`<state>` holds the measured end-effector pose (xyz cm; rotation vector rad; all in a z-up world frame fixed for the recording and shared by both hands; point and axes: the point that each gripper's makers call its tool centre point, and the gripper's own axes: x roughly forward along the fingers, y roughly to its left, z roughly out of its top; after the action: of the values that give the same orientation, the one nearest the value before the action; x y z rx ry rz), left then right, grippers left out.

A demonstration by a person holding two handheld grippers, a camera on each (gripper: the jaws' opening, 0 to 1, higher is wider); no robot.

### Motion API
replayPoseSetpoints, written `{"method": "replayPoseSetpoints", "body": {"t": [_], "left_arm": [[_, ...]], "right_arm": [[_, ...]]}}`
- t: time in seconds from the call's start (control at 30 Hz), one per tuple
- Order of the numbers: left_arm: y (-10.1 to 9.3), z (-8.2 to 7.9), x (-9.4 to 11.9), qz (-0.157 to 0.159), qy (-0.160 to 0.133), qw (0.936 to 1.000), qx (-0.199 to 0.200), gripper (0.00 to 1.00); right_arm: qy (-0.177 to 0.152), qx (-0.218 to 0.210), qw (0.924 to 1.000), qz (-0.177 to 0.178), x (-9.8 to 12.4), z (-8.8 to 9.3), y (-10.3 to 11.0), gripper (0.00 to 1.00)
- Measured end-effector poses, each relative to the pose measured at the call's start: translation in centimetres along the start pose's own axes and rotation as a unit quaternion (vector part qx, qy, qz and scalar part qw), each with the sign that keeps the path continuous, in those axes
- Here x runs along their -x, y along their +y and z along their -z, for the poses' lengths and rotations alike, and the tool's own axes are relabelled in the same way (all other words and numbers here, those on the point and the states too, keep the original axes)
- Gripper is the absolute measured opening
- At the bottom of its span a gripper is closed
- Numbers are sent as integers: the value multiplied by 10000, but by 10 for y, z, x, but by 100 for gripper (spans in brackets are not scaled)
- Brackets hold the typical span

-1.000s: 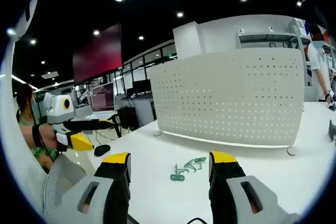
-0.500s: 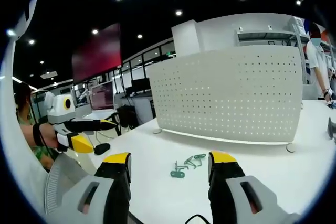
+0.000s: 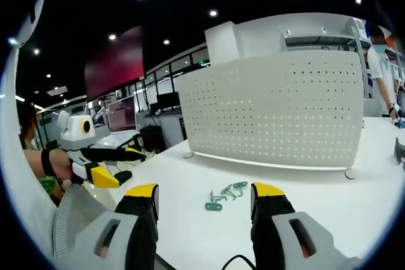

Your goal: Insert the hook assembly into the mounting plate slot until the hook locks in place.

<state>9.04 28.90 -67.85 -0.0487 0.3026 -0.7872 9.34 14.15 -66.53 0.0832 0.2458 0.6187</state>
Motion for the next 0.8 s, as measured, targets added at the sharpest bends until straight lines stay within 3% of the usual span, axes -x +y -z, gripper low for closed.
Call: {"method": "replayPoseSetpoints", "body": {"t": [0.8], "left_arm": [[7,26,-34,231,618,9976,196,72]], "right_arm": [[47,-262,9995,194,0,14,-14,57]]}}
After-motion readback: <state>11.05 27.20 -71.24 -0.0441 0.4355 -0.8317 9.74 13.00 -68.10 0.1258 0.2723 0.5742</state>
